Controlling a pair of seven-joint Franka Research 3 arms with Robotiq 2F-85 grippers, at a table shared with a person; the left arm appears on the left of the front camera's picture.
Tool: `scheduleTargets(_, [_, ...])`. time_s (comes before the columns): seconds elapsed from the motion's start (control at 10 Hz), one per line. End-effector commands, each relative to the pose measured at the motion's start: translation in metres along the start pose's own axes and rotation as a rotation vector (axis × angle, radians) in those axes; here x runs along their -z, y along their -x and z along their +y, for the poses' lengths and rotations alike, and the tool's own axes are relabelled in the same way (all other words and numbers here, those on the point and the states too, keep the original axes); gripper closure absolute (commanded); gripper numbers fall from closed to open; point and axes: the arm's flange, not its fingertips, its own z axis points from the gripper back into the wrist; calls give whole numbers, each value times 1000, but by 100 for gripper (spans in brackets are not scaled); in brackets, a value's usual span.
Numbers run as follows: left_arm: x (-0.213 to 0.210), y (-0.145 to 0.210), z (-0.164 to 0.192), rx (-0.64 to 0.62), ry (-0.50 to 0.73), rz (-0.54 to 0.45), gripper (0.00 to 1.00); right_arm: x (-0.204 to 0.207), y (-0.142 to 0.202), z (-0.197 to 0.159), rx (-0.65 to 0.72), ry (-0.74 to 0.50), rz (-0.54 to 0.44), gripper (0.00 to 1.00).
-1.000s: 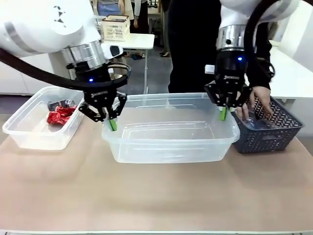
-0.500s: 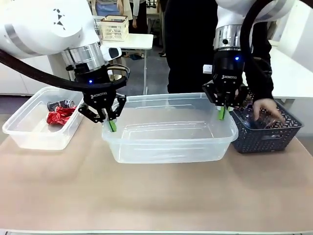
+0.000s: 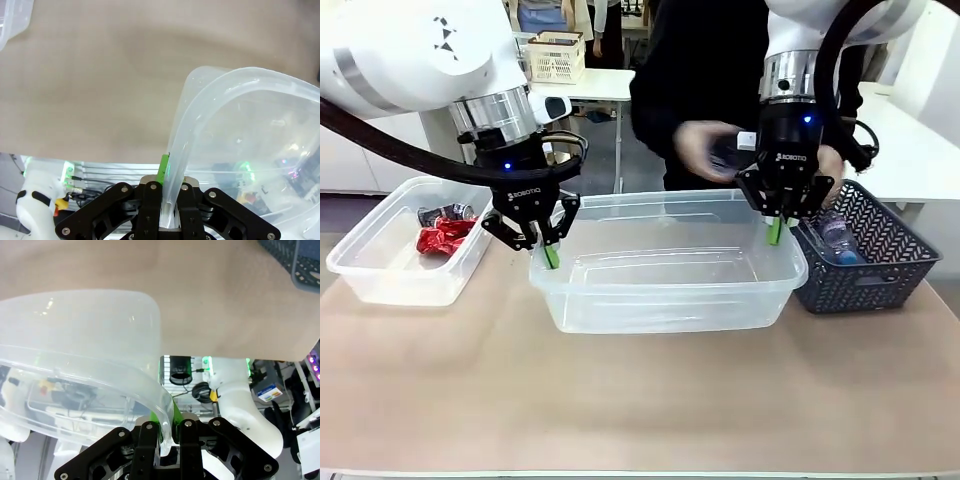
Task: Sort the waste into each basket.
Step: Offer the picked Organizing box to the human.
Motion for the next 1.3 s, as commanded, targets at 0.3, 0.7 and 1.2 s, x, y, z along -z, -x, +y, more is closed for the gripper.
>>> scheduleTargets(0.3, [-5,-4,1,-31,7,-19,96,-4,2,2,-17,3,9,94])
scheduleTargets(0.7, [-5,-4,1,-31,7,-19,96,-4,2,2,-17,3,9,94])
scheduleTargets(1.2, [-5,-4,1,-31,7,-19,96,-4,2,2,-17,3,9,94])
